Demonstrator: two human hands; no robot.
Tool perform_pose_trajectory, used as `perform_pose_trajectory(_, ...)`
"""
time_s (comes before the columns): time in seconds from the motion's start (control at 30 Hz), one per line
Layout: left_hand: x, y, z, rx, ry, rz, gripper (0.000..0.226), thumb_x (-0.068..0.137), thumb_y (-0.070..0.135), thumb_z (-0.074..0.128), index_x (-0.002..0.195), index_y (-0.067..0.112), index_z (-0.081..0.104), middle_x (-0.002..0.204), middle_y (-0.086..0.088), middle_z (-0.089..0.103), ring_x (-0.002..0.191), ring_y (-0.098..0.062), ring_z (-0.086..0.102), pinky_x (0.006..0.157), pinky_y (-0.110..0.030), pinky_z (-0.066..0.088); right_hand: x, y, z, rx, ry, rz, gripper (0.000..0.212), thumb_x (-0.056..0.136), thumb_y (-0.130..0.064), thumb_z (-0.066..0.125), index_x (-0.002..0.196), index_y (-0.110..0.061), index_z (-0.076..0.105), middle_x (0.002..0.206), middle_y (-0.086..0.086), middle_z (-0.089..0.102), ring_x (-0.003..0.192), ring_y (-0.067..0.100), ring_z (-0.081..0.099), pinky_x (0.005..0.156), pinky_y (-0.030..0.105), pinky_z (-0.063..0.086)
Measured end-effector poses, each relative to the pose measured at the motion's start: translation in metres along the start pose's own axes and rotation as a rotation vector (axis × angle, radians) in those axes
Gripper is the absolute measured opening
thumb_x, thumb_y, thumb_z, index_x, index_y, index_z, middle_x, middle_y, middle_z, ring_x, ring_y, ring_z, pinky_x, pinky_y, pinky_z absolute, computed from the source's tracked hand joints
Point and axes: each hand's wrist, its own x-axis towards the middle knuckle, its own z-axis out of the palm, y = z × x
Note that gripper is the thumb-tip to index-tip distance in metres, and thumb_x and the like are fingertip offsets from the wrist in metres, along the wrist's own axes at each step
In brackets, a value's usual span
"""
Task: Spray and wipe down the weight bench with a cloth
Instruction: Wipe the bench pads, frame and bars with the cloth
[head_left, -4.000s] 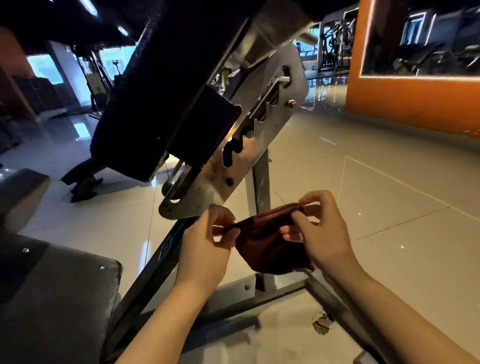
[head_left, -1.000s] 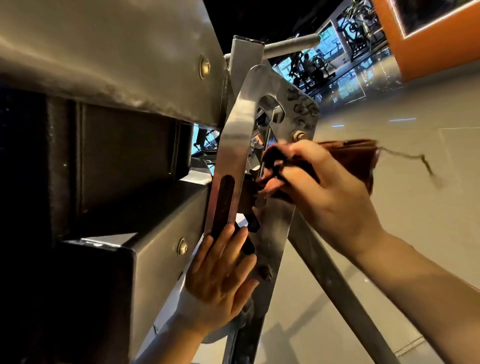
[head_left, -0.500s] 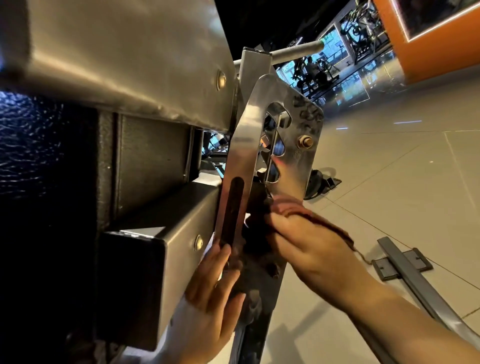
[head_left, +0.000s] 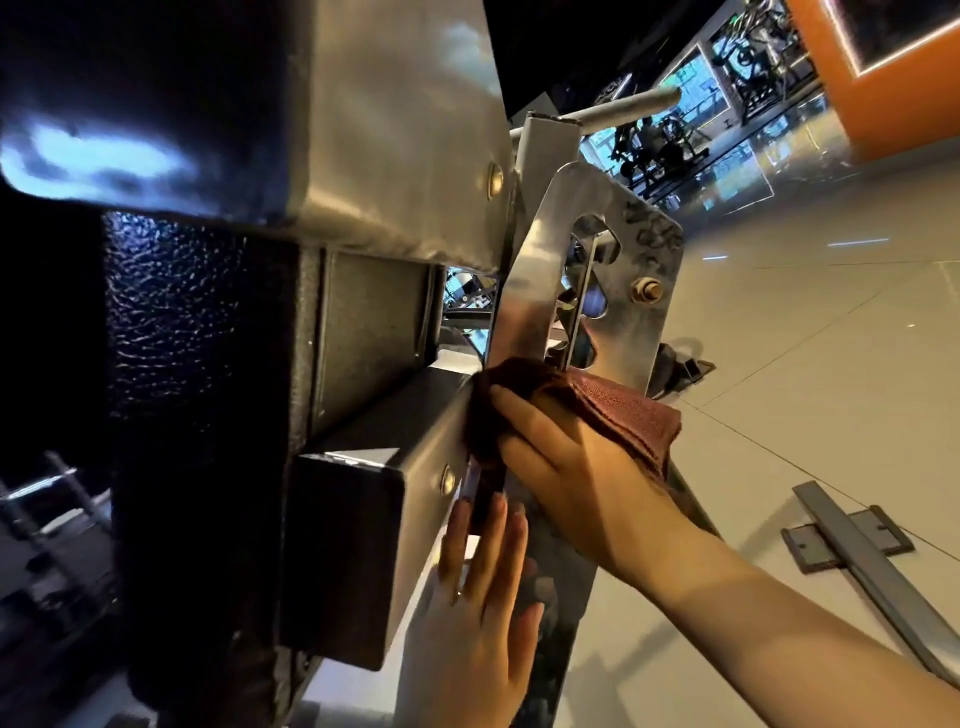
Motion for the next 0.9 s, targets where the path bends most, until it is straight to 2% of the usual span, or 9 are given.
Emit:
perform_pose_trajectory(0.17,0.004,0.021,0.004,0.000,0.012,-0.090,0.067,0.094,0.053,0.033,0.148,0.014,0.030,0.162,0.001,0.011,0.145,-0.033,0.016,0.117,-0.040,0.016,0.014,0.023,-0.014,0.073,-0.013,-0.032,0.034,0.096,-0.010,0.041,0.121,-0.008,0.064,0.134,0.013,0.056,0.118,0.025,0.051,0.103,0.028,0.040)
perform_pose_trajectory(0.27,0.004,0.024,0.003,0.068,-0.029,-0.107,0.071,0.091,0.057,0.034,0.146,0.014,0.035,0.160,-0.004,0.022,0.143,-0.037,0.021,0.113,-0.042,0.011,0.044,0.046,-0.027,0.099,0.088,0.161,0.043,0.099,-0.020,0.034,0.135,-0.010,0.055,0.143,0.008,0.049,0.128,0.026,0.050,0.106,0.030,0.041)
perform_pose_trajectory(0.37,0.008,0.027,0.005,0.092,-0.029,-0.153,0.072,0.094,0.063,0.020,0.145,0.015,0.037,0.156,-0.006,0.032,0.141,-0.038,0.023,0.116,-0.052,0.023,0.073,0.066,-0.038,0.064,0.123,0.253,0.036,0.097,-0.015,0.041,0.129,-0.005,0.054,0.155,0.011,0.034,0.126,0.037,0.049,0.095,0.049,0.050)
perform_pose_trajectory(0.47,0.009,0.029,0.008,0.083,-0.029,-0.176,0.076,0.094,0.063,0.015,0.148,0.012,0.030,0.152,-0.007,0.037,0.136,-0.039,0.029,0.097,-0.060,0.038,0.077,0.062,-0.034,0.107,0.187,0.287,0.038,0.098,-0.017,0.040,0.130,-0.002,0.054,0.150,0.014,0.040,0.125,0.036,0.049,0.099,0.048,0.048)
perform_pose_trajectory(0.57,0.009,0.026,0.010,0.084,-0.034,-0.151,0.083,0.087,0.065,0.029,0.152,0.015,0.021,0.155,-0.006,0.031,0.138,-0.040,0.028,0.095,-0.058,0.038,0.057,0.037,-0.018,0.193,0.173,0.309,0.042,0.100,-0.016,0.039,0.138,-0.002,0.049,0.136,0.018,0.052,0.119,0.029,0.051,0.097,0.040,0.049)
perform_pose_trajectory(0.67,0.011,0.027,0.009,0.062,-0.024,-0.155,0.080,0.083,0.065,0.034,0.144,0.014,0.036,0.155,-0.005,0.029,0.139,-0.039,0.026,0.095,-0.056,0.039,0.034,0.030,-0.007,0.114,0.063,0.125,0.038,0.093,-0.009,0.055,0.131,-0.005,0.054,0.141,0.015,0.046,0.118,0.028,0.048,0.090,0.038,0.052)
perform_pose_trajectory(0.73,0.010,0.030,0.011,0.022,0.000,-0.168,0.074,0.086,0.064,0.033,0.141,0.015,0.041,0.155,-0.004,0.029,0.138,-0.039,0.028,0.096,-0.057,0.040,0.032,0.036,-0.008,0.115,0.000,0.033,0.037,0.093,-0.008,0.053,0.131,-0.006,0.052,0.146,0.014,0.039,0.126,0.030,0.045,0.102,0.044,0.048)
perform_pose_trajectory(0.83,0.010,0.032,0.015,-0.047,0.053,-0.173,0.071,0.094,0.064,0.022,0.143,0.015,0.037,0.157,0.000,0.022,0.140,-0.037,0.024,0.099,-0.058,0.038,0.058,0.051,-0.031,0.200,0.036,0.236,0.041,0.099,-0.017,0.035,0.134,-0.003,0.052,0.150,0.014,0.039,0.132,0.031,0.042,0.110,0.045,0.039)
perform_pose_trajectory(0.9,0.010,0.032,0.016,-0.087,0.078,-0.181,0.073,0.094,0.065,0.020,0.147,0.015,0.032,0.158,0.000,0.021,0.141,-0.037,0.023,0.099,-0.059,0.039,0.077,0.064,-0.045,0.123,0.097,0.325,0.036,0.095,-0.013,0.047,0.131,-0.008,0.053,0.156,0.009,0.032,0.131,0.033,0.043,0.100,0.044,0.043)
